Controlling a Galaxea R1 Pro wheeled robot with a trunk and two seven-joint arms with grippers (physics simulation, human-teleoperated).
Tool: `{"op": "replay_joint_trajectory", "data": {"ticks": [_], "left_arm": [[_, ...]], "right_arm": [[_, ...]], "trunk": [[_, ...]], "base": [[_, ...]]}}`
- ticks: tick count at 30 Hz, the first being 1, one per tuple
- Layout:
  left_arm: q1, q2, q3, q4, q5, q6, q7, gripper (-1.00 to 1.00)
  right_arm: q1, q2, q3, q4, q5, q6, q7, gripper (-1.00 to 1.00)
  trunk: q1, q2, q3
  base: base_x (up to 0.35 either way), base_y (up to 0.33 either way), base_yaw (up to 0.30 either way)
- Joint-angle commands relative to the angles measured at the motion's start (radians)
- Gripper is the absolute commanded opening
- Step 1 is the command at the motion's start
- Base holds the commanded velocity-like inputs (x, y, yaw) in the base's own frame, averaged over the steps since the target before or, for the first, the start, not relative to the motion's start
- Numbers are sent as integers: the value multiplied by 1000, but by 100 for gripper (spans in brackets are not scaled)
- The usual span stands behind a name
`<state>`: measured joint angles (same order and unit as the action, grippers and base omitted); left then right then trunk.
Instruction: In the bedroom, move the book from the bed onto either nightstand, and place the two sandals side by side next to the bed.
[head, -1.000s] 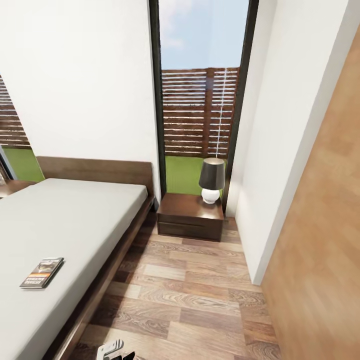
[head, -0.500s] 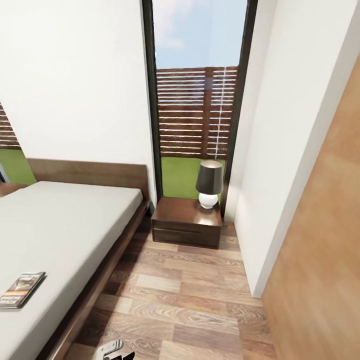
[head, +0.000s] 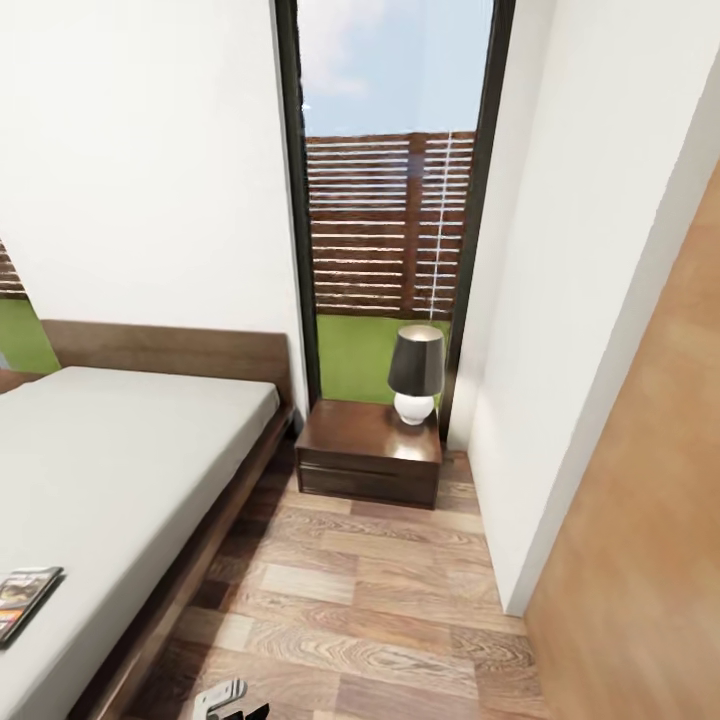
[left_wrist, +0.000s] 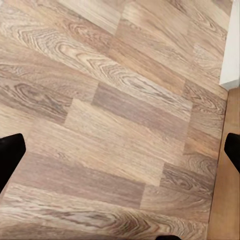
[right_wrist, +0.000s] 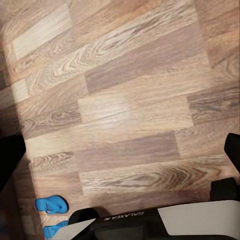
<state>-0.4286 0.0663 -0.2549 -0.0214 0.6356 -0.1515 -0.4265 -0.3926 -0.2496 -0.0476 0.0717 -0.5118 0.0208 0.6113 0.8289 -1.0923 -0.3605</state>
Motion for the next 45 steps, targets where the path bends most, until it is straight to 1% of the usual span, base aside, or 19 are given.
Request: {"op": "replay_joint_trajectory", "data": {"ticks": [1, 38, 45], "left_arm": [[-1, 0, -9, 1, 7, -4, -3, 100], [-1, 0, -9, 1, 7, -4, -3, 100], [-1, 0, -9, 1, 7, -4, -3, 100]], "right_arm": [[-2, 0, -5, 3, -4, 2, 5, 100], [-2, 0, -5, 3, -4, 2, 5, 100], [-2, 0, -5, 3, -4, 2, 5, 100]], "trunk": [[1, -1, -1], [1, -1, -1], [1, -1, -2]], "base": [[304, -70, 0], [327, -5, 0], [330, 0, 130]]}}
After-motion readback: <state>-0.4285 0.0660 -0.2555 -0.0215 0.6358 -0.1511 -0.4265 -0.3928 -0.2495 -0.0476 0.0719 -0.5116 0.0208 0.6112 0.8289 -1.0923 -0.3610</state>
